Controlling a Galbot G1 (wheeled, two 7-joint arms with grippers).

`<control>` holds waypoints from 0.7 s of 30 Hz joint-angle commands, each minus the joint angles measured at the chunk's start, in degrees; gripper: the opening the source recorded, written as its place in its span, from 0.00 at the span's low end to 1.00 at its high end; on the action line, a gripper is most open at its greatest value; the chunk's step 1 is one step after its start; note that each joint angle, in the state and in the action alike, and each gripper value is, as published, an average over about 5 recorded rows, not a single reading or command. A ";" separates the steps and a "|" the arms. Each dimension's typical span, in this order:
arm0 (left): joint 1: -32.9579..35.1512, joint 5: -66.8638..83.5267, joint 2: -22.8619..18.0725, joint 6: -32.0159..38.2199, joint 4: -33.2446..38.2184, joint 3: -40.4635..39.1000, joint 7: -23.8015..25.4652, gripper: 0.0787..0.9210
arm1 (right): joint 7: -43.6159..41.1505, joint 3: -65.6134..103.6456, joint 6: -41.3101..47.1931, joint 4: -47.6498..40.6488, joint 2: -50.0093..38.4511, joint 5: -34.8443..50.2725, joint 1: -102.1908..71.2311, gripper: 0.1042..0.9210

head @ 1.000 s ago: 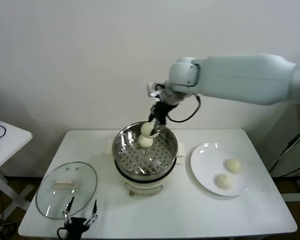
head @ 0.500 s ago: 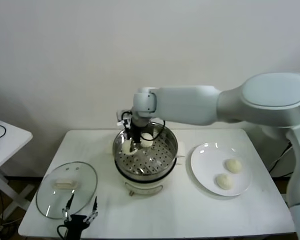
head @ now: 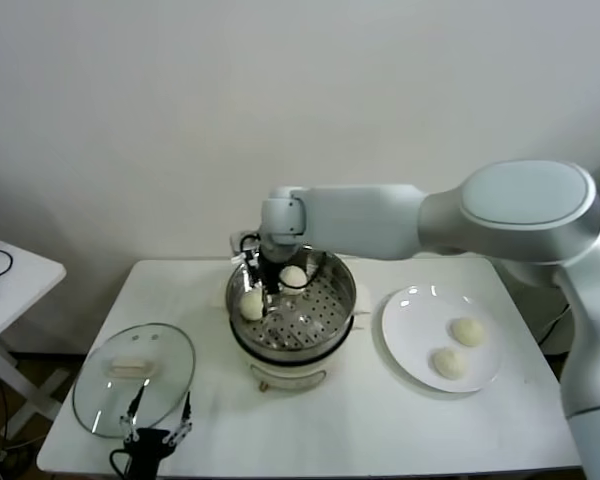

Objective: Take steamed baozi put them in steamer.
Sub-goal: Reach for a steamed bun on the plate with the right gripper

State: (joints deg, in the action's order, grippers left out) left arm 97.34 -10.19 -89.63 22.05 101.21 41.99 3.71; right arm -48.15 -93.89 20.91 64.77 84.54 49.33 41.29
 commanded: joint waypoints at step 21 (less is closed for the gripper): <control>-0.11 -1.06 -1.11 0.07 -0.49 -0.36 -0.04 0.88 | -6.00 -20.05 -9.81 22.14 -49.12 -26.84 7.13 0.88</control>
State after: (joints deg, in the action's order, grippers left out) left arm 97.12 -11.07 -90.58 22.01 100.98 41.50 3.72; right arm -56.85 -115.90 11.76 85.48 48.84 36.09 59.03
